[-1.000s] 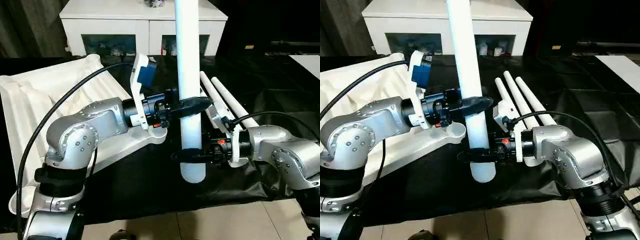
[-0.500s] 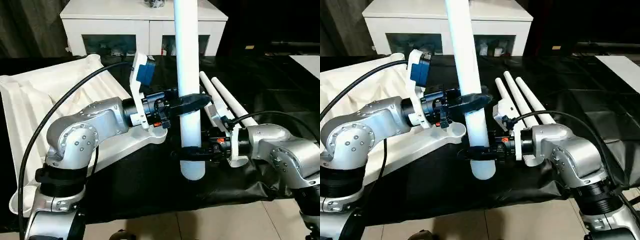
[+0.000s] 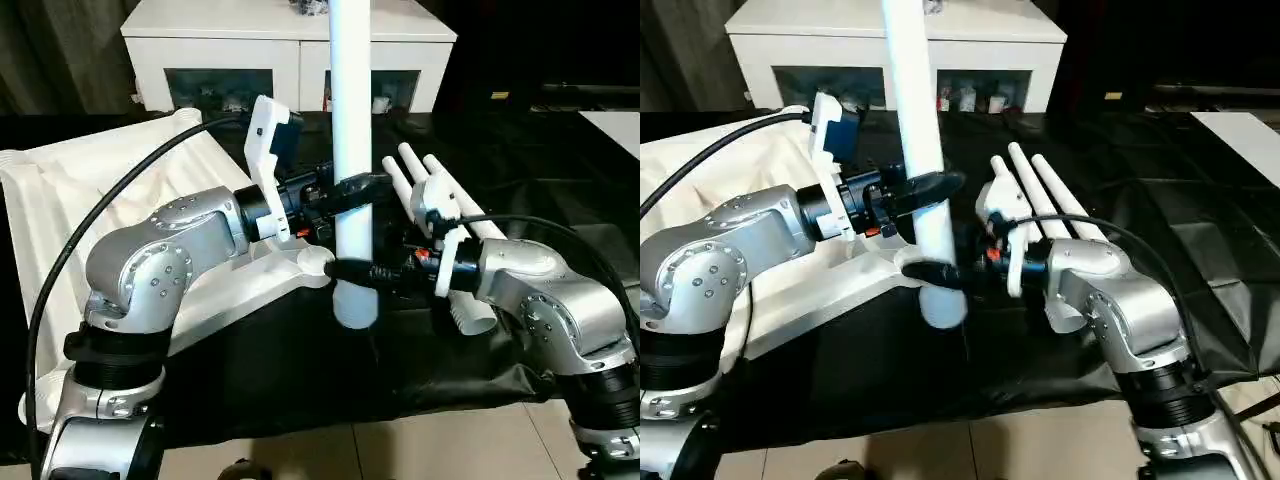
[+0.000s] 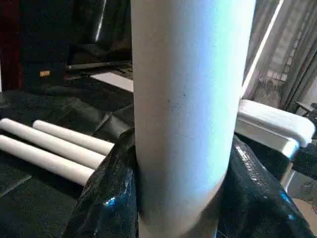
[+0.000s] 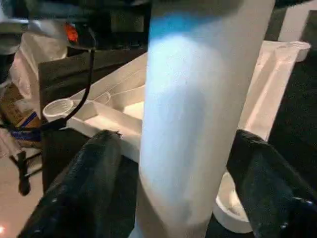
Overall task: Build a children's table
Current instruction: Pick table leg
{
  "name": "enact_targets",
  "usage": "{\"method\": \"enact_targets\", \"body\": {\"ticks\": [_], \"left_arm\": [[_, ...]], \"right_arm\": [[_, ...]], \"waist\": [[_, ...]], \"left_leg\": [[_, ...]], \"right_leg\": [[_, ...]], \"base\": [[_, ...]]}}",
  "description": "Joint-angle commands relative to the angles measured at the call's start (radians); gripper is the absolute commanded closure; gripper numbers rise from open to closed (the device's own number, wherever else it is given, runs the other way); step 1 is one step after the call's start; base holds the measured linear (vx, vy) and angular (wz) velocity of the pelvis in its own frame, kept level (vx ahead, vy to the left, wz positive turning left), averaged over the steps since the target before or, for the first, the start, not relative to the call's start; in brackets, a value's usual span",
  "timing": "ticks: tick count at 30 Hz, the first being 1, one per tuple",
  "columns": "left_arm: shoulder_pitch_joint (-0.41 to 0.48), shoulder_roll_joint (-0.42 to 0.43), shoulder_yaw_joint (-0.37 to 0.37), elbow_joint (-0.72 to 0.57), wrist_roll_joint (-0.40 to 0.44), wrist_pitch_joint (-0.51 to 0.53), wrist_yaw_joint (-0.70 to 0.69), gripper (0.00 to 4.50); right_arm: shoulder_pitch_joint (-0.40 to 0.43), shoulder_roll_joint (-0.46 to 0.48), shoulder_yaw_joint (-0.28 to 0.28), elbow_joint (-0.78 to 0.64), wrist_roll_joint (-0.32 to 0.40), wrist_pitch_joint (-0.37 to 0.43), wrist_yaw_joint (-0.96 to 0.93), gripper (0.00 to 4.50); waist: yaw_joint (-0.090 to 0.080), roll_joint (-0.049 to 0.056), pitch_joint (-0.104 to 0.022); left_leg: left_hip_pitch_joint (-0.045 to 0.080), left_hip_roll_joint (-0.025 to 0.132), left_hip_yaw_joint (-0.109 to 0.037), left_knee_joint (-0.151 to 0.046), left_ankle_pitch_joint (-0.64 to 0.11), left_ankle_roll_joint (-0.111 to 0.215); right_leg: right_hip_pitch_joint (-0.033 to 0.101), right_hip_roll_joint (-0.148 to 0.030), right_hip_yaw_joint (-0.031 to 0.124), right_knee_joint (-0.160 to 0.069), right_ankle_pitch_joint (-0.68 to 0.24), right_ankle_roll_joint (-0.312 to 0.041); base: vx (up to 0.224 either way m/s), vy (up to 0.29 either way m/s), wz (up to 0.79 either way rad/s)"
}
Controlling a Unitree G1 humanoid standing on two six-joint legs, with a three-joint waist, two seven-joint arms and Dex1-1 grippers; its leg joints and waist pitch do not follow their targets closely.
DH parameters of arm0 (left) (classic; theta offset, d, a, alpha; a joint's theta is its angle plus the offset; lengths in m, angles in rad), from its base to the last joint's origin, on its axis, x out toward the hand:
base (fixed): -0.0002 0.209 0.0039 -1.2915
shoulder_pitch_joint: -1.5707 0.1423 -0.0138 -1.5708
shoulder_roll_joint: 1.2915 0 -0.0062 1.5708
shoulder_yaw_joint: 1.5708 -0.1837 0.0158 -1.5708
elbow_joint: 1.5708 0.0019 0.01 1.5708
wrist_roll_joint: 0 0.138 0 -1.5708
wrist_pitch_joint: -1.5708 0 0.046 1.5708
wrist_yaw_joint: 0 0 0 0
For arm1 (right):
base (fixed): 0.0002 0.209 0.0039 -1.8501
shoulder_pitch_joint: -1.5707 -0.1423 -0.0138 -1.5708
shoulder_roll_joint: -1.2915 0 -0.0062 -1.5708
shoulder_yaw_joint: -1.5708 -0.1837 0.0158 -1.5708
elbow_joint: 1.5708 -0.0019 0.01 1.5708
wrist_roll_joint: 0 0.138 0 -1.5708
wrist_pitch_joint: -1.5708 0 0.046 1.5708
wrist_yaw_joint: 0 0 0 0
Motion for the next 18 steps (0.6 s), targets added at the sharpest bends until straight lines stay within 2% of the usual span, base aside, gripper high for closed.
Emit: {"method": "enact_targets", "body": {"ticks": [1, 7, 17, 18], "left_arm": [[-0.022, 0.007, -0.023, -0.022, 0.010, -0.016, -0.001, 2.69], [-0.018, 0.013, -0.035, -0.035, 0.019, -0.020, -0.026, 2.69], [-0.012, 0.025, -0.049, -0.061, 0.011, -0.018, -0.048, 2.69], [-0.011, 0.025, -0.049, -0.064, 0.011, -0.016, -0.050, 2.69]], "right_arm": [[-0.012, -0.005, -0.022, -0.018, 0.012, 0.029, -0.006, 0.98], [-0.001, -0.046, 0.008, -0.021, 0.024, 0.066, 0.036, 0.98], [-0.013, -0.060, 0.029, -0.003, 0.034, 0.109, 0.068, 0.98], [-0.014, -0.062, 0.031, -0.001, 0.035, 0.111, 0.073, 1.16]], "waist": [[0.000, -0.006, -0.070], [0.000, -0.010, -0.069], [0.001, -0.012, -0.068], [0.001, -0.012, -0.068]], "left_leg": [[0.035, 0.048, -0.024, -0.074, -0.187, -0.038], [0.034, 0.048, -0.024, -0.074, -0.195, -0.040], [0.034, 0.048, -0.024, -0.073, -0.189, -0.037], [0.034, 0.048, -0.023, -0.072, -0.187, -0.036]], "right_leg": [[0.034, -0.056, 0.035, -0.071, -0.188, -0.174], [0.036, -0.058, 0.036, -0.074, -0.210, -0.166], [0.035, -0.059, 0.036, -0.073, -0.216, -0.168], [0.035, -0.059, 0.036, -0.073, -0.213, -0.169]], "base": [[0.000, 0.000, 0.00], [0.000, 0.000, 0.00], [0.000, 0.000, 0.00], [0.000, 0.000, 0.00]]}}
